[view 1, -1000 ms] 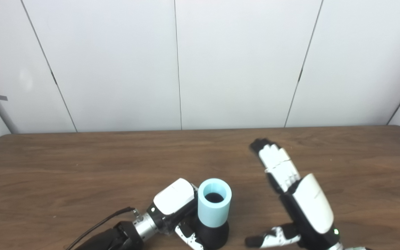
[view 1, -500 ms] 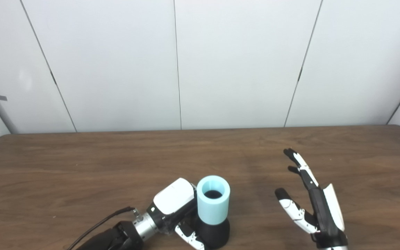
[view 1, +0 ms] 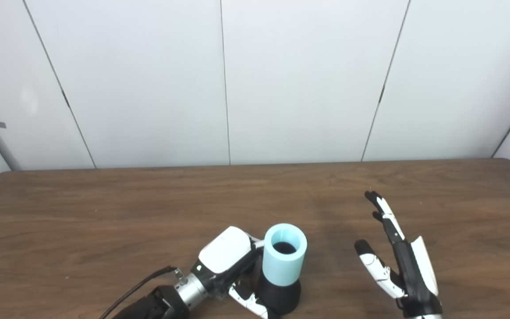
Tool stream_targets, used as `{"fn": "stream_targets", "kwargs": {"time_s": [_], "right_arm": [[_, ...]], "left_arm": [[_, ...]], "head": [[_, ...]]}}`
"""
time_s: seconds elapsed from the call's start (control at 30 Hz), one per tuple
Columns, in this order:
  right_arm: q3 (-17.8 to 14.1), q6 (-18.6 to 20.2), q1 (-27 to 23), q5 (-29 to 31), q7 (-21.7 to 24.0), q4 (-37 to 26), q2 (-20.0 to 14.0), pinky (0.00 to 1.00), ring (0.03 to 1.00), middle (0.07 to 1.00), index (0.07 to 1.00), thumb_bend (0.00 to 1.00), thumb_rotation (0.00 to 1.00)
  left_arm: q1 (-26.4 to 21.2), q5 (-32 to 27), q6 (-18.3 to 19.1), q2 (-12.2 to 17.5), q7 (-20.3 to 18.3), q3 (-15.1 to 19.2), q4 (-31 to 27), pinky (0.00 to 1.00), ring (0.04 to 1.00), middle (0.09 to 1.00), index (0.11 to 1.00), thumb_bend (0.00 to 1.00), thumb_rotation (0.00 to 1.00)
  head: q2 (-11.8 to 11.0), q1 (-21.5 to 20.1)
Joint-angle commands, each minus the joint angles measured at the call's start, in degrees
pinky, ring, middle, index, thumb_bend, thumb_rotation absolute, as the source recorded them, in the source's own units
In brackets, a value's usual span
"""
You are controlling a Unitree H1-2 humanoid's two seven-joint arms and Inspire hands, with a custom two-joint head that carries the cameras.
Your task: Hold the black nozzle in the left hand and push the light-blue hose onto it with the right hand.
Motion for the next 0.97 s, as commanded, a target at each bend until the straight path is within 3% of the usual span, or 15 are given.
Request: {"fn": "stream_targets", "kwargs": {"time_s": [0.0,0.23,0.4,0.57,0.63,0.73,0.93], "right_arm": [[-0.5,-0.4,-1.4,0.1,-0.2,-1.8,-0.2,0.88,0.945,0.959,0.925,0.34,0.88],[-0.8,-0.3,-2.0,0.0,-0.6,-1.0,-0.5,0.88,0.942,0.959,0.923,0.34,0.88],[-0.8,0.0,-2.2,0.2,-0.4,-1.0,-0.8,0.80,0.892,0.961,0.925,0.34,0.85],[-0.8,-0.6,-2.2,0.3,-0.4,-0.4,-1.4,0.81,0.906,0.964,0.933,0.34,0.84],[-0.7,-0.5,-2.1,0.2,-0.5,-0.4,-1.4,0.70,0.821,0.961,0.932,0.34,0.83],[-0.6,-0.4,-2.2,0.6,-0.4,-0.3,-1.4,0.66,0.778,0.962,0.935,0.35,0.82],[-0.4,0.7,-2.5,-0.2,-0.1,-0.2,-1.3,0.74,0.853,0.970,0.939,0.37,0.84]], "left_arm": [[6.9,5.2,4.8,1.2,-12.4,-4.3,3.2,0.74,0.830,0.845,0.837,1.00,0.32],[8.0,1.6,6.2,5.6,-17.4,-1.0,-1.3,0.81,0.884,0.889,0.895,1.00,0.39],[11.0,1.6,5.2,9.7,-16.4,3.0,-5.2,0.83,0.889,0.886,0.895,1.00,0.42],[13.4,0.8,4.3,12.0,-16.6,6.7,-8.1,0.82,0.884,0.883,0.888,1.00,0.40],[14.2,0.2,3.6,12.7,-16.8,7.9,-8.7,0.83,0.885,0.883,0.888,1.00,0.40],[15.3,-3.1,2.7,13.9,-18.7,9.8,-9.7,0.84,0.893,0.885,0.888,1.00,0.39],[17.4,-8.6,1.6,17.8,-23.2,13.5,-12.4,0.85,0.902,0.902,0.894,1.00,0.45]], "head": [[0.0,0.1],[-0.2,0.8],[-0.2,1.0],[-0.2,1.1],[-0.1,1.0],[0.0,1.1],[-0.2,1.7]]}}
